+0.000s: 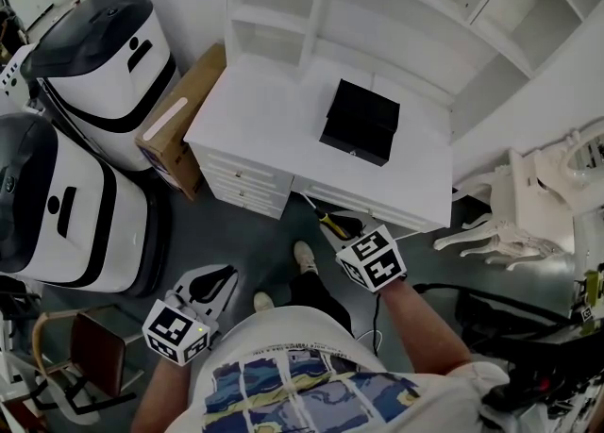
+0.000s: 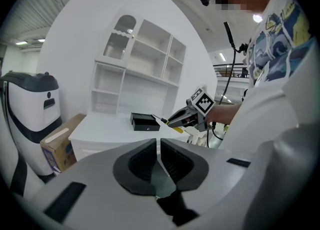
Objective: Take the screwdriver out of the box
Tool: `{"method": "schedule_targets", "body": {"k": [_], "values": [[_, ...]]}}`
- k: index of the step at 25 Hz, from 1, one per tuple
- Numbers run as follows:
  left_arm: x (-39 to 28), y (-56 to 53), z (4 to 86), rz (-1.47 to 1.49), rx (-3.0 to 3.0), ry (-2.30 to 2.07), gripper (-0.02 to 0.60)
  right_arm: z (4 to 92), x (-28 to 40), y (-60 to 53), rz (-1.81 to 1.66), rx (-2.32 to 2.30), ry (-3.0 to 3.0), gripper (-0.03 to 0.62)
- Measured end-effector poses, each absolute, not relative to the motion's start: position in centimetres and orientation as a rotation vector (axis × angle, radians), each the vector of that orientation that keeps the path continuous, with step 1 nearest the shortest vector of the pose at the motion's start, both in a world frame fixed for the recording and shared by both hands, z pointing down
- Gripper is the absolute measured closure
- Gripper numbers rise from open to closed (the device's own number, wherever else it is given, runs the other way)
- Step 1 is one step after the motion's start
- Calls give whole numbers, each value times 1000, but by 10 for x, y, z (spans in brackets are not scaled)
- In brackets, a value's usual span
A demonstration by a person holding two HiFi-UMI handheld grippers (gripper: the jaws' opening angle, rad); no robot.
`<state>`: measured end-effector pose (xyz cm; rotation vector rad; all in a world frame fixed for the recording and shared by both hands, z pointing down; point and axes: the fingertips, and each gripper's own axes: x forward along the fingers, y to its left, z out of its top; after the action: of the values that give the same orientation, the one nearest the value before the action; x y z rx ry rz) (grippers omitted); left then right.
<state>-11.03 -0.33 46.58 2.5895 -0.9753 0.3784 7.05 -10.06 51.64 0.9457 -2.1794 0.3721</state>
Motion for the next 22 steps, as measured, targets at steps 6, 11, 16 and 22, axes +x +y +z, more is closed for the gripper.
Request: {"method": "schedule_targets", "body": {"k": [6, 11, 16, 22], "values": [[-110, 2, 465, 383, 2589, -978, 561, 514, 68, -94, 365, 938, -2191, 502], [-108, 4, 465, 383, 2591, -975, 565, 514, 69, -91, 364, 939, -2196, 502], [-108, 4, 467, 389, 2587, -965, 565, 515, 67, -89, 369, 935, -2196, 502], [-110, 4, 468, 394, 2579, -966, 565, 517, 62, -90, 370, 928, -2201, 502]]}}
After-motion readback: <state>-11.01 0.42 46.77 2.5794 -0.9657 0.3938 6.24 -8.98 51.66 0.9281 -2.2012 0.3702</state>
